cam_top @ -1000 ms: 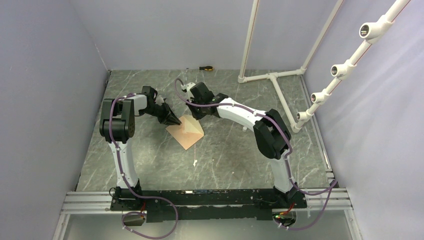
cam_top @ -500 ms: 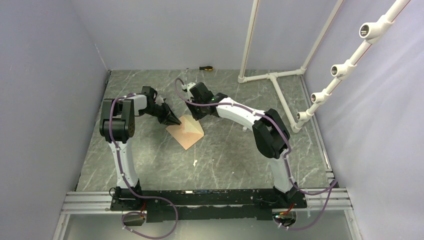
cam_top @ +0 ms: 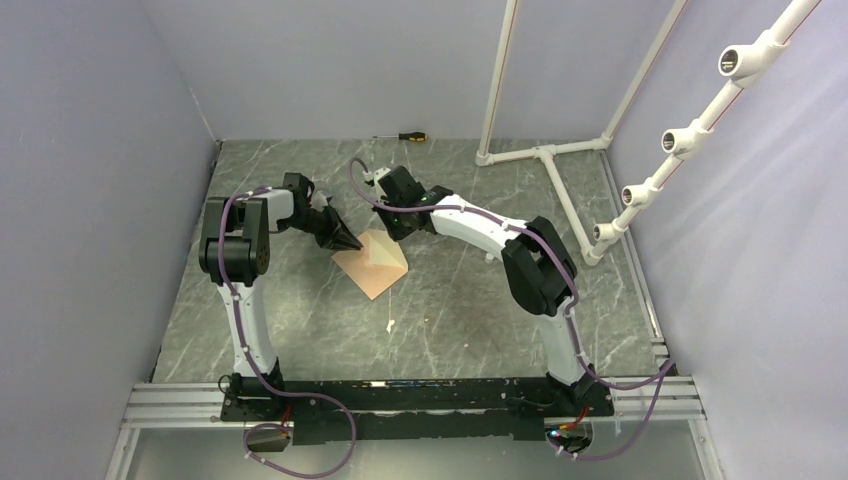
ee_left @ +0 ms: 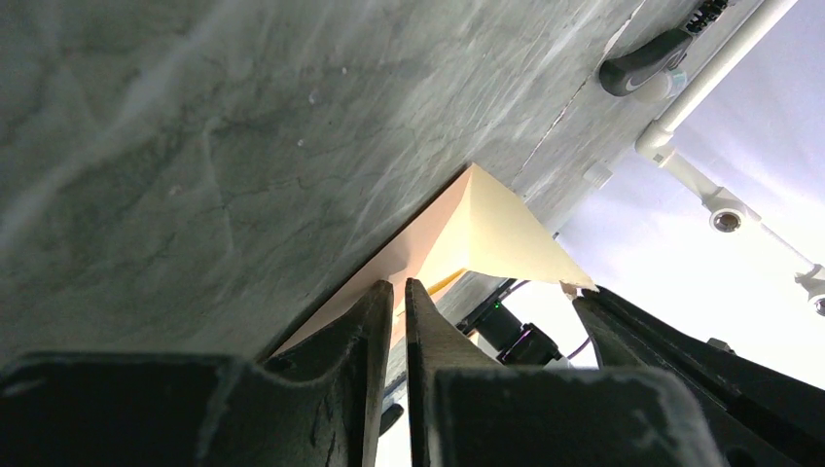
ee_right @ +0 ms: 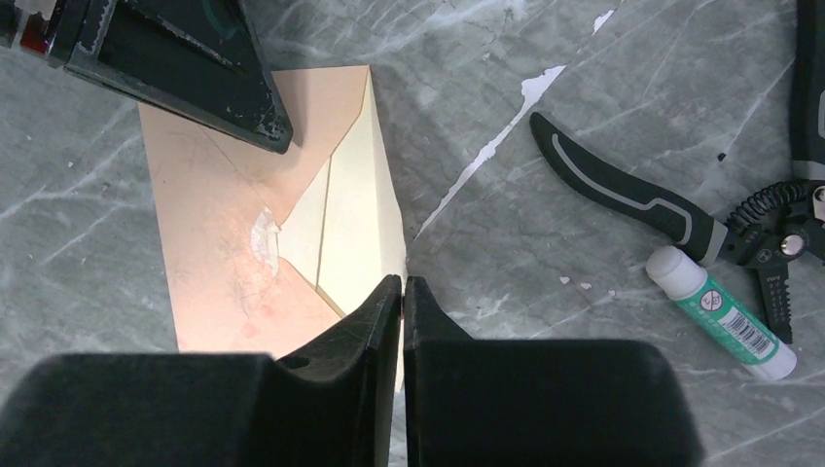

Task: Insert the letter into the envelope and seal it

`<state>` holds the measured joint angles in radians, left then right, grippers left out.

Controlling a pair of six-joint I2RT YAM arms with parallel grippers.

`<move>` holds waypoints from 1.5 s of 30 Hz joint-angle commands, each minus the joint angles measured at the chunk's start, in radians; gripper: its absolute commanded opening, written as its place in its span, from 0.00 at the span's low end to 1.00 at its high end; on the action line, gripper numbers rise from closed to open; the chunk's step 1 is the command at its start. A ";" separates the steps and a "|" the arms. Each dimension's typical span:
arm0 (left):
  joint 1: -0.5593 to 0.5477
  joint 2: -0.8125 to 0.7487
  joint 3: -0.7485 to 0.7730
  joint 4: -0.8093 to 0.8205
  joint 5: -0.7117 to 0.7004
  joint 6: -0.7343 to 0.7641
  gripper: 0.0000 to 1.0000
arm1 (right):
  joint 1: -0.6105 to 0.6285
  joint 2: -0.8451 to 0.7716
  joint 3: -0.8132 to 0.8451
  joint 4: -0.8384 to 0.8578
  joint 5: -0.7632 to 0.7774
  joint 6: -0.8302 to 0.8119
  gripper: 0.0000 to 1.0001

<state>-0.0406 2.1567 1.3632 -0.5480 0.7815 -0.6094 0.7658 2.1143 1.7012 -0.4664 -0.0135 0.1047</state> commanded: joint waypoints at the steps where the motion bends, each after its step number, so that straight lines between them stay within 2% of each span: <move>1: -0.019 0.065 -0.018 -0.015 -0.122 0.043 0.19 | -0.007 -0.005 0.041 0.023 -0.021 0.000 0.06; 4: -0.019 0.067 -0.018 -0.017 -0.124 0.046 0.19 | -0.007 -0.009 0.042 0.035 -0.027 -0.005 0.00; 12: -0.019 0.079 -0.011 -0.027 -0.138 0.061 0.18 | -0.006 -0.018 0.042 0.099 -0.067 -0.073 0.00; 24: -0.021 0.095 0.004 -0.046 -0.157 0.081 0.18 | -0.005 0.063 0.136 0.001 -0.024 -0.148 0.01; 28: -0.021 0.099 0.008 -0.050 -0.157 0.085 0.18 | -0.005 0.061 0.157 -0.011 -0.030 -0.159 0.13; 32: -0.022 0.100 0.006 -0.050 -0.158 0.086 0.18 | -0.017 0.000 0.131 0.032 -0.079 -0.110 0.33; 34: -0.021 0.098 0.004 -0.050 -0.156 0.085 0.18 | -0.041 -0.039 0.097 0.070 -0.109 -0.025 0.41; 37: -0.021 0.094 0.005 -0.046 -0.154 0.083 0.18 | -0.088 -0.088 0.037 0.128 -0.122 0.118 0.44; 40: -0.021 0.088 0.007 -0.041 -0.150 0.082 0.18 | -0.134 -0.081 0.034 0.119 -0.119 0.217 0.44; 45: -0.021 0.086 0.010 -0.040 -0.149 0.079 0.17 | -0.158 0.016 0.110 0.002 -0.119 0.261 0.26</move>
<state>-0.0406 2.1822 1.3937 -0.5842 0.7982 -0.5861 0.6128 2.0827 1.7432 -0.4057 -0.1211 0.2726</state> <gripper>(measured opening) 0.174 0.326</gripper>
